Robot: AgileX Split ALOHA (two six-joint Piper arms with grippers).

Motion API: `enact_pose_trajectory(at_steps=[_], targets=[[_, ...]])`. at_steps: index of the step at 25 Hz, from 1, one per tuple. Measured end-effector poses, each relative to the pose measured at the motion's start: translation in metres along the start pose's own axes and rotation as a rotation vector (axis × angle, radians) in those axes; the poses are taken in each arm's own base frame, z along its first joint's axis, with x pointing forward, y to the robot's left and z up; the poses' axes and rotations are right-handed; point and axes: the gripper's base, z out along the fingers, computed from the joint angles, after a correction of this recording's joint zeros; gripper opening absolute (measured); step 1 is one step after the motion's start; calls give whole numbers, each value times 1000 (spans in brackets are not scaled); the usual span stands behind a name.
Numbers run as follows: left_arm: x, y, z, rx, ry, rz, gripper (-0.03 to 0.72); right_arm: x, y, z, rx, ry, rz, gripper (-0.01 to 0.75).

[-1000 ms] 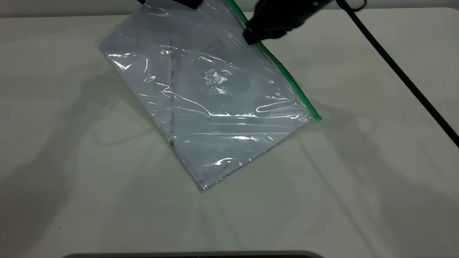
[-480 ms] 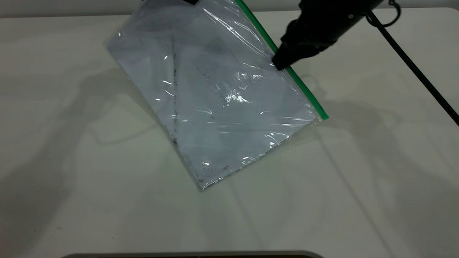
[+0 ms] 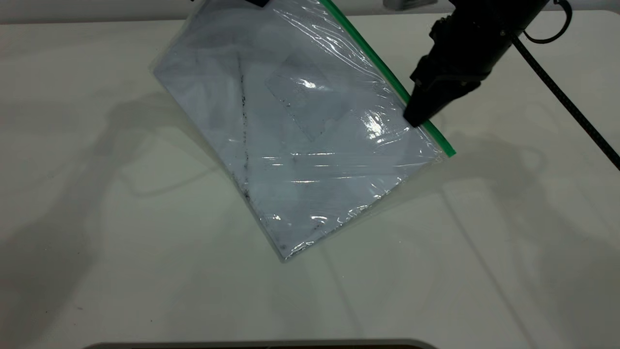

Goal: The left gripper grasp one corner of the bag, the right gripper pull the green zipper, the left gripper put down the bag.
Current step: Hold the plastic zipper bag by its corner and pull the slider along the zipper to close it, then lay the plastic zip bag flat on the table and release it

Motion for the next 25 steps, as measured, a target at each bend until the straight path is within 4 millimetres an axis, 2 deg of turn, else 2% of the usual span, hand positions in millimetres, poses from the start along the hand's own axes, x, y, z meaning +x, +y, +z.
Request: enact_pose_trajectory(at_steps=[10, 14, 17, 19, 23, 25], targets=[[0, -1, 0, 7, -2, -1, 52, 18, 1, -2, -1, 205, 59, 69], [2, 1, -1, -8, 16, 4, 52, 22, -2, -3, 22, 232, 50, 109], [5, 0, 1, 5, 55, 26, 52, 20, -6, -3, 49, 207, 45, 212], [4, -3, 4, 20, 71, 30, 52, 18, -8, -2, 73, 177, 41, 316], [-3, -11, 24, 63, 85, -13, 58, 12, -13, -2, 122, 118, 36, 504], [-3, -15, 36, 83, 90, -51, 74, 10, -15, -2, 139, 97, 35, 561]])
